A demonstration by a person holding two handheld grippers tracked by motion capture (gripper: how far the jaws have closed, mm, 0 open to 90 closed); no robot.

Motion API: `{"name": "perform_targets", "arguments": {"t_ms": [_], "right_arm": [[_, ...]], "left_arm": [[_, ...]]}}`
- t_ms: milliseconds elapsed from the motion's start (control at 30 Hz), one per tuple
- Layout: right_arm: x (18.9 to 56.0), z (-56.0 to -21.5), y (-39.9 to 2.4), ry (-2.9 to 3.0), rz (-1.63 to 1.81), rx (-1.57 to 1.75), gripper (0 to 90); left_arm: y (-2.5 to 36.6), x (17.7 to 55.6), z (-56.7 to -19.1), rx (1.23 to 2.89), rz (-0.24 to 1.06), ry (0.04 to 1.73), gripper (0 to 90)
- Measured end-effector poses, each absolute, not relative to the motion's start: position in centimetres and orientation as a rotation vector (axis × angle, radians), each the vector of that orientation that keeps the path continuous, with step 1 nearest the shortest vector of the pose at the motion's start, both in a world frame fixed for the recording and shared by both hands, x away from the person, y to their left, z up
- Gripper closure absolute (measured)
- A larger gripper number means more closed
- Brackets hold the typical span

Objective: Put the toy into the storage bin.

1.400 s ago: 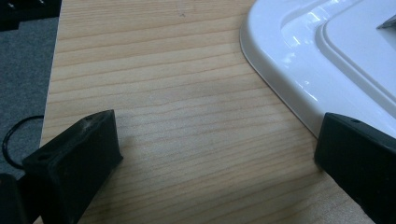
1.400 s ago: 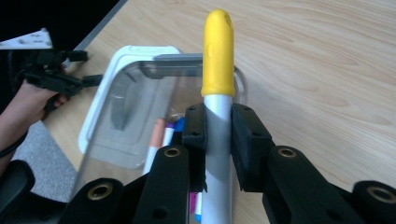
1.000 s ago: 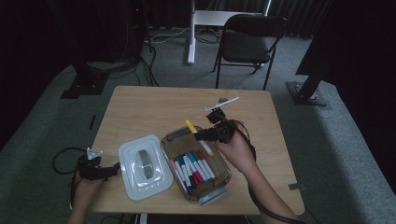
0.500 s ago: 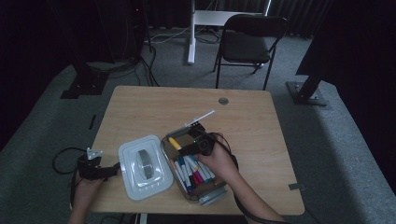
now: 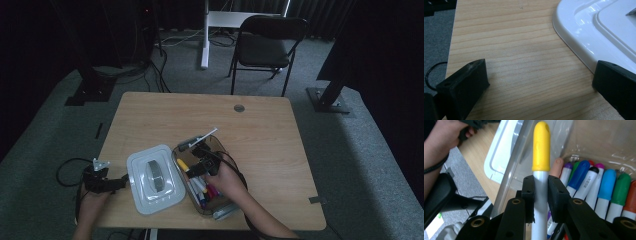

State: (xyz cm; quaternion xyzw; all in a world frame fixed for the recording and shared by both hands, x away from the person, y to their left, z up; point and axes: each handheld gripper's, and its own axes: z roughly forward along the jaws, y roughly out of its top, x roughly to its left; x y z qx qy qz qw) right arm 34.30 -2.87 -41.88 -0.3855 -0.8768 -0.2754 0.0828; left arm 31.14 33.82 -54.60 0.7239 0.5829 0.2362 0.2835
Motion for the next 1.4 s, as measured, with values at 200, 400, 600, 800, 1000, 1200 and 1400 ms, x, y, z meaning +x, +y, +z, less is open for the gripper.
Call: {"name": "perform_targets", "arguments": {"t_ms": [200, 400, 600, 800, 1000, 1200, 1400], "right_arm": [[34.2, -43.0, -2.4, -2.625, -0.761, -1.150, 76.6], [34.5, -44.1, -1.9, -2.622, -0.696, -1.143, 76.6], [34.8, -45.0, -1.5, -2.615, -0.621, -1.125, 76.4], [35.1, -45.8, -1.2, -2.624, -0.585, -1.118, 75.8], [35.0, -45.7, -1.6, -2.660, -0.607, -1.122, 69.5], [34.8, -44.3, -3.1, -2.691, -0.708, -1.134, 53.7], [34.8, -42.2, -5.6, -2.687, -0.887, -1.111, 41.1]], "left_arm": [[33.8, 31.1, -54.6, 1.937, 0.633, 1.560, 0.5], [33.8, 31.1, -54.6, 1.937, 0.633, 1.560, 0.5], [33.8, 31.1, -54.6, 1.937, 0.633, 1.560, 0.5], [33.8, 31.1, -54.6, 1.934, 0.631, 1.561, 0.5], [33.8, 31.1, -54.6, 1.937, 0.633, 1.560, 0.5], [33.8, 31.1, -54.6, 1.937, 0.633, 1.560, 0.5], [33.8, 31.1, -54.6, 1.937, 0.633, 1.560, 0.5]]}}
